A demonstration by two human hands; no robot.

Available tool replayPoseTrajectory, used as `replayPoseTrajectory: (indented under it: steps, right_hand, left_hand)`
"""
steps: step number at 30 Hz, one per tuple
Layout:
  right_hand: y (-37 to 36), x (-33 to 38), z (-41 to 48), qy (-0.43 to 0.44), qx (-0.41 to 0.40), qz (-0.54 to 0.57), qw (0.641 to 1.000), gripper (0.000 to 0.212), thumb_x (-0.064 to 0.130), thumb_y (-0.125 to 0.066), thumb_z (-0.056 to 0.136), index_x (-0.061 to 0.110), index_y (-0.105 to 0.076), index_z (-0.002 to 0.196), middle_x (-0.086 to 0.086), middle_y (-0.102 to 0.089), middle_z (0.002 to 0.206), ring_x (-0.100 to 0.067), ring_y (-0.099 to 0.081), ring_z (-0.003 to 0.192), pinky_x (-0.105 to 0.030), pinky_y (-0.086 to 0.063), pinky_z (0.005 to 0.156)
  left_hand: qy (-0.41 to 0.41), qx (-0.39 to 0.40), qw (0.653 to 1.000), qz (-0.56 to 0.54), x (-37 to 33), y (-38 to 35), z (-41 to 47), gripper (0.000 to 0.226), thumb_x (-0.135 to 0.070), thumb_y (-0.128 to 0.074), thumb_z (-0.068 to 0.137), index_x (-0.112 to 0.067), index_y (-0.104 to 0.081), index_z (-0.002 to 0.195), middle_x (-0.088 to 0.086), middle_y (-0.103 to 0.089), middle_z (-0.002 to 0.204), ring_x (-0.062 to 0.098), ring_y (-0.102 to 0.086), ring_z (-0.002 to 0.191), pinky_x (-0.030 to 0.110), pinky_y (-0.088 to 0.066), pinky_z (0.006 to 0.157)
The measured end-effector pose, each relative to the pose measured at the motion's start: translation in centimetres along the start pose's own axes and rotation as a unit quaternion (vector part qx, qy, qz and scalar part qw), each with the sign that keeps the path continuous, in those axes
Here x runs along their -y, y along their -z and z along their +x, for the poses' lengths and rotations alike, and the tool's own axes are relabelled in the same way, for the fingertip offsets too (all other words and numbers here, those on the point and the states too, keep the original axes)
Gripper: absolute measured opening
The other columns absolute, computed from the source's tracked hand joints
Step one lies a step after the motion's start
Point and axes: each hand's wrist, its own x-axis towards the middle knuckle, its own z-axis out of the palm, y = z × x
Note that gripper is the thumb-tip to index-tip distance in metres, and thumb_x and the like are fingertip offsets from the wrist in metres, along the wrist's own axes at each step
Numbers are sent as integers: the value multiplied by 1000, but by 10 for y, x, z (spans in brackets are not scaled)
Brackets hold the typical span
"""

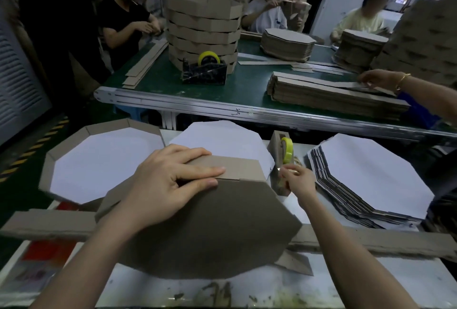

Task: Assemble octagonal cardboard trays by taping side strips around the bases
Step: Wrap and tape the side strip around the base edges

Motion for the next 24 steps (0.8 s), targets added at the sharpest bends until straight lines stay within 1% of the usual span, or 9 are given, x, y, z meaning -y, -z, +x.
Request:
replayPoseTrajectory:
  steps: [3, 4, 5, 7, 9, 13, 18, 21, 24]
  right_hand:
    - [-3, 50, -26, 36, 74, 10, 997, 63, 15, -71, 90, 27, -42, 146, -9, -74, 93, -2, -63, 58, -20, -52, 56]
    - [-4, 67, -37, 35, 88, 26, 995, 67, 14, -71, 90, 27, -38, 148, -11, -74, 93, -4, -59, 53, -18, -49, 51]
    - [-5, 84, -49, 39, 91, 41, 994, 56, 12, -70, 91, 25, -47, 141, -12, -74, 92, -7, -54, 52, -18, -46, 47]
    - [-7, 116, -74, 36, 97, 94, 990, 18, 2, -62, 92, 13, -66, 105, -16, -73, 87, -13, -46, 52, -21, -41, 43]
    - [-8, 141, -100, 21, 129, 170, 977, 19, -6, -54, 91, 7, -66, 81, -9, -70, 75, -12, -38, 48, -21, -40, 42]
    - [-6, 176, -149, 3, 203, 230, 952, 16, -4, -58, 90, -4, -74, 92, -13, -61, 88, -6, -33, 42, -18, -34, 40]
    - [-6, 182, -199, -46, 297, 288, 909, 23, -6, -48, 89, -10, -64, 105, -16, -71, 96, -1, -26, 32, -12, -25, 33]
    - [-10, 168, -218, -85, 302, 300, 901, 30, -9, -34, 92, -6, -64, 96, -17, -69, 93, -1, -25, 30, -10, -24, 32]
    - [-12, 156, -230, -105, 285, 331, 893, 31, -11, -32, 91, -7, -63, 91, -18, -67, 93, -1, -24, 30, -10, -23, 31]
  left_hand:
    - [6, -4, 1000, 11, 1, 3, -10, 33, -65, -41, 84, -62, -53, 114, -36, -43, 122, 0, -43, 111, 29, -37, 87]
    - [5, -1, 1000, 18, 1, 5, -12, 33, -63, -42, 85, -60, -53, 116, -31, -47, 123, 3, -44, 112, 30, -36, 89]
    - [0, 3, 1000, 30, 0, 6, -15, 35, -62, -41, 86, -58, -53, 118, -26, -51, 126, 7, -46, 114, 30, -35, 91]
    - [-20, 6, 998, 63, -2, 9, -20, 39, -63, -36, 88, -54, -51, 123, -15, -57, 131, 15, -47, 118, 30, -31, 96]
    - [-15, 17, 997, 77, -4, 11, -23, 37, -66, -35, 93, -55, -45, 127, -13, -54, 138, 14, -42, 125, 26, -23, 98]
    - [-9, 41, 996, 79, -3, 10, -26, 42, -53, -38, 94, -52, -41, 136, -15, -42, 148, 10, -32, 131, 25, -20, 100]
    - [13, 12, 999, 48, -1, 11, -30, 62, -44, -54, 95, -29, -29, 150, -6, -48, 143, 10, -30, 124, 28, -24, 101]
    - [-6, 17, 999, 40, -1, 12, -31, 76, -42, -56, 94, -26, -11, 154, -8, -48, 145, 12, -31, 125, 26, -20, 102]
    - [-10, 8, 1000, 14, -1, 13, -35, 76, -38, -61, 93, -32, -12, 150, -7, -51, 142, 13, -35, 125, 25, -21, 99]
